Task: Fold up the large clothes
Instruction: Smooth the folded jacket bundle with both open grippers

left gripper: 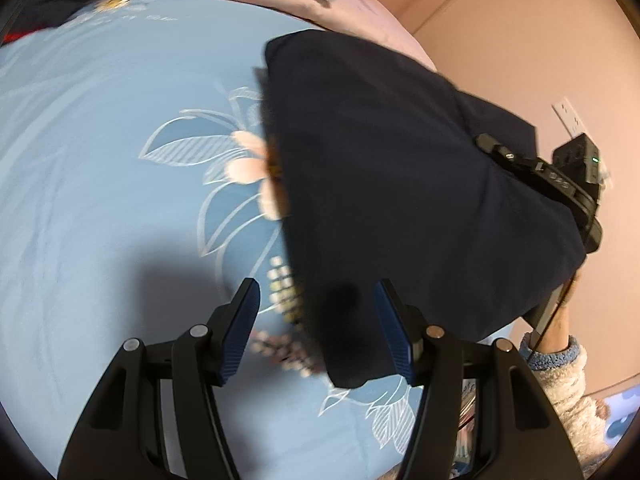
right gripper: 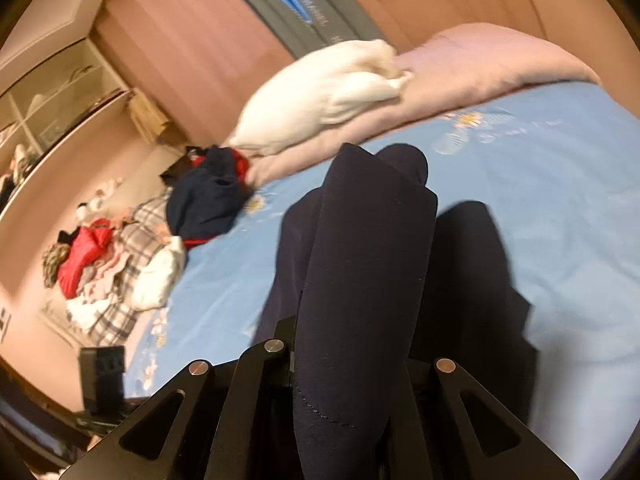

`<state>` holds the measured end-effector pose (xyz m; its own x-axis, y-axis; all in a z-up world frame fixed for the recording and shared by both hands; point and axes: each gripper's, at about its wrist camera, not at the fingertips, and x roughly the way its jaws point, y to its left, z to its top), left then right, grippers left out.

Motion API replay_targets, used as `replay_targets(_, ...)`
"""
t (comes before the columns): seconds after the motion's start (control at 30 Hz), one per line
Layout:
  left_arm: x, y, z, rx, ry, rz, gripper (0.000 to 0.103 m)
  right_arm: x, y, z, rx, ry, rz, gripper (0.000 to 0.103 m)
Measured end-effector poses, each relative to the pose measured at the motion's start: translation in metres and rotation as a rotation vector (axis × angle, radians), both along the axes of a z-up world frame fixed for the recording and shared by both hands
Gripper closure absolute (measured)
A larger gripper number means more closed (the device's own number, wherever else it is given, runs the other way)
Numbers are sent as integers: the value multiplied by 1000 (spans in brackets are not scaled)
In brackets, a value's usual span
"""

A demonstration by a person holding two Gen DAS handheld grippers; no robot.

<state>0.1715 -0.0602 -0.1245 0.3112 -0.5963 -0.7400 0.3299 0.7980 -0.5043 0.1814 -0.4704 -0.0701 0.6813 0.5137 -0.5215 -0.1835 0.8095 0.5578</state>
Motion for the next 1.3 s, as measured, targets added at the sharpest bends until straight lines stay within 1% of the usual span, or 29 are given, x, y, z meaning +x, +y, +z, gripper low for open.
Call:
replay_targets(0.07,2,-17,3,17,-17,-32,44,4,-11,-13,12,22,-19,93)
replay_targets(0.13,6,-30,6,31,-32,-56,44,5,-23,-26,54,40,-42,93)
replay_targets(0.23,7,-49,9,44,-59,-89,44,13,-31,-40,117,78,-55,93)
replay_targets(0.27,8,-55,9,46,-63,-100,44,16,-22,-42,125,92,-53,93)
replay_targets(0.33,10,-67,6,59,-67,-128,44,18,-25,-56,125,122,-64,93)
replay_targets(0.43,12,-82,-4,130,-81,-153,43,17,-28,-70,120,152,-75,93)
replay_targets(0.5,12,-90,-10,172,-95,-167,41,15,-27,-70,107,154,-77,92)
replay_targets(0.53,14,-93,-12,182,-94,-173,39,13,-28,-68,108,154,-76,91)
replay_targets(0.57,15,-94,-14,191,-92,-174,38,13,-29,-66,111,153,-78,91)
replay_targets(0.63,18,-97,-17,209,-98,-180,36,10,-31,-62,100,156,-85,85)
replay_targets(0.77,18,-97,-17,227,-113,-186,35,-6,-31,-42,-32,125,-144,85)
replay_targets(0.8,18,-96,-18,228,-113,-185,35,-10,-30,-37,-84,116,-163,85)
replay_targets(0.83,19,-95,-18,228,-112,-184,35,-17,-26,-28,-157,100,-189,85)
replay_targets(0.93,20,-94,-19,229,-113,-179,35,-32,-20,-11,-266,74,-236,85)
replay_targets(0.97,21,-95,-19,229,-112,-177,35,-39,-17,-2,-302,48,-250,85)
replay_targets(1.03,21,-95,-20,227,-113,-173,35,-55,-10,16,-334,-15,-244,85)
replay_targets(1.13,20,-97,-21,233,-122,-169,35,-76,3,32,-307,-92,-177,85)
replay_targets(1.2,21,-98,-22,233,-126,-165,35,-84,12,34,-320,-104,-126,85)
replay_targets(1.3,16,-98,-23,230,-133,-161,35,-91,32,26,-384,-88,-65,85)
